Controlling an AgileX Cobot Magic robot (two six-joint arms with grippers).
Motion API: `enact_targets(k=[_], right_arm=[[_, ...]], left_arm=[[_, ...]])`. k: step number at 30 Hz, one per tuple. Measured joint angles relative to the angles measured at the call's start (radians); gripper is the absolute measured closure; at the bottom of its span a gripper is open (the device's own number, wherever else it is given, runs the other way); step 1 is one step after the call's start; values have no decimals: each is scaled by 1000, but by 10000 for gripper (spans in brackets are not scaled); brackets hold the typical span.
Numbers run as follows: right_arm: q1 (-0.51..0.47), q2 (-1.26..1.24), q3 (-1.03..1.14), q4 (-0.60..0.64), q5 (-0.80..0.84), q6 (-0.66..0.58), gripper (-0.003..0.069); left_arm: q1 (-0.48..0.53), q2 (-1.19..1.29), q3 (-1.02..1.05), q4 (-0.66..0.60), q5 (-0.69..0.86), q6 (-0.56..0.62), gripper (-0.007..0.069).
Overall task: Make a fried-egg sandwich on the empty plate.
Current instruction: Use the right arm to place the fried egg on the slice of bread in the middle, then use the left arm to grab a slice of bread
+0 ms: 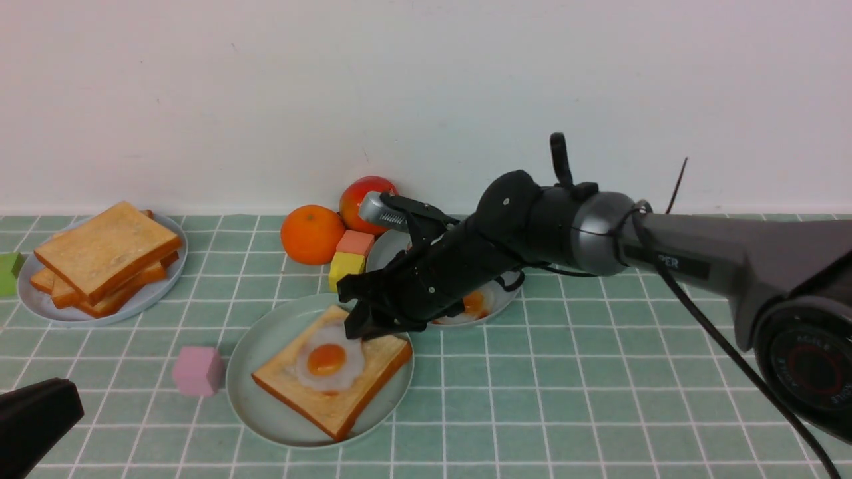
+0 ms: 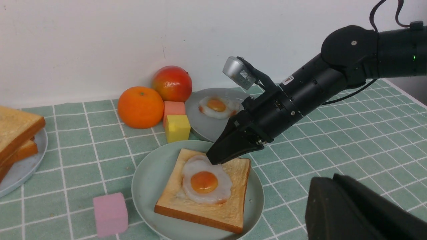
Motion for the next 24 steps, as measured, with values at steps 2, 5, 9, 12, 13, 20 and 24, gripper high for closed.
enact_targets(k=[2, 5, 9, 12, 13, 20, 24], right_arm=[[0, -1, 0, -8, -7, 7, 340], [-1, -10, 0, -13, -6, 7, 244], [-19, -53, 0, -46, 57, 7, 215], [-47, -183, 1, -169, 208, 7, 326], [-50, -233, 1, -215, 261, 8, 379], [-37, -616, 114, -459, 423, 119, 655], [-37, -884, 298, -535, 356, 205, 668]], left_arm=[[0, 0, 0, 0, 0, 0, 603], [0, 0, 0, 0, 0, 0, 599], [0, 0, 0, -1, 0, 0, 594], [0, 0, 0, -8, 0, -1, 588], [0, 0, 0, -15, 0, -2, 587], [0, 42, 0, -56, 5, -2, 586], [0, 188, -15, -75, 37, -2, 586]])
